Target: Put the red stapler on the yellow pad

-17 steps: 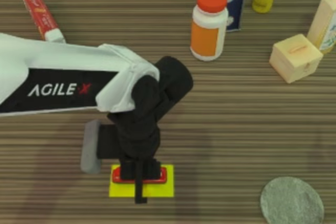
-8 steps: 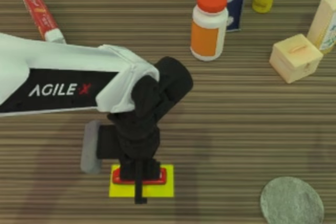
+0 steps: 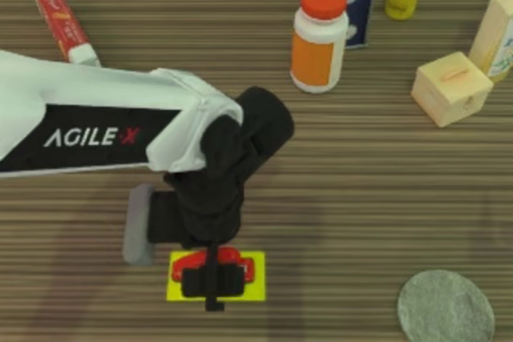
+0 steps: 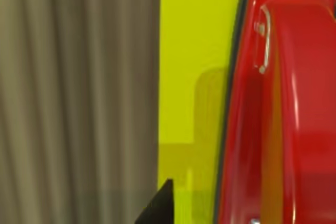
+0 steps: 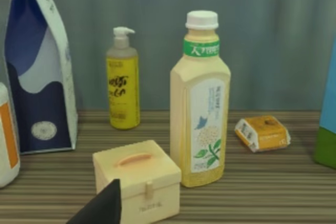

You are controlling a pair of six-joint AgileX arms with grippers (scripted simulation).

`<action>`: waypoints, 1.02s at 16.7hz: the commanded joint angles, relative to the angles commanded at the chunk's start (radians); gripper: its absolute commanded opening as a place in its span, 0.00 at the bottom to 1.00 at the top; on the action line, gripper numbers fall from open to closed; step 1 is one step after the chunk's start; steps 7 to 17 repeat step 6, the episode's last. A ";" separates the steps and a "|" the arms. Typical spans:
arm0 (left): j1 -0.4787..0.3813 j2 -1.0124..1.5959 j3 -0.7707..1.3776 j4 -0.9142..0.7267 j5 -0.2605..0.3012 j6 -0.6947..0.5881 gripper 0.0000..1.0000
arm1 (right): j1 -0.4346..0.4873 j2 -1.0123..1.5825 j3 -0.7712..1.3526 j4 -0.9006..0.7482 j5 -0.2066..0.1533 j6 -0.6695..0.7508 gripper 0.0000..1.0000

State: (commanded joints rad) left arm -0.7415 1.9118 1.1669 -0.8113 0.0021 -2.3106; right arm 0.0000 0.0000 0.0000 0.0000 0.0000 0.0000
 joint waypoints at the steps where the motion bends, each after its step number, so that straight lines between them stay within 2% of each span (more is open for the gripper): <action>1: 0.000 0.000 0.000 0.000 0.000 0.000 1.00 | 0.000 0.000 0.000 0.000 0.000 0.000 1.00; 17: 0.000 0.000 0.000 0.000 0.000 0.000 1.00 | 0.000 0.000 0.000 0.000 0.000 0.000 1.00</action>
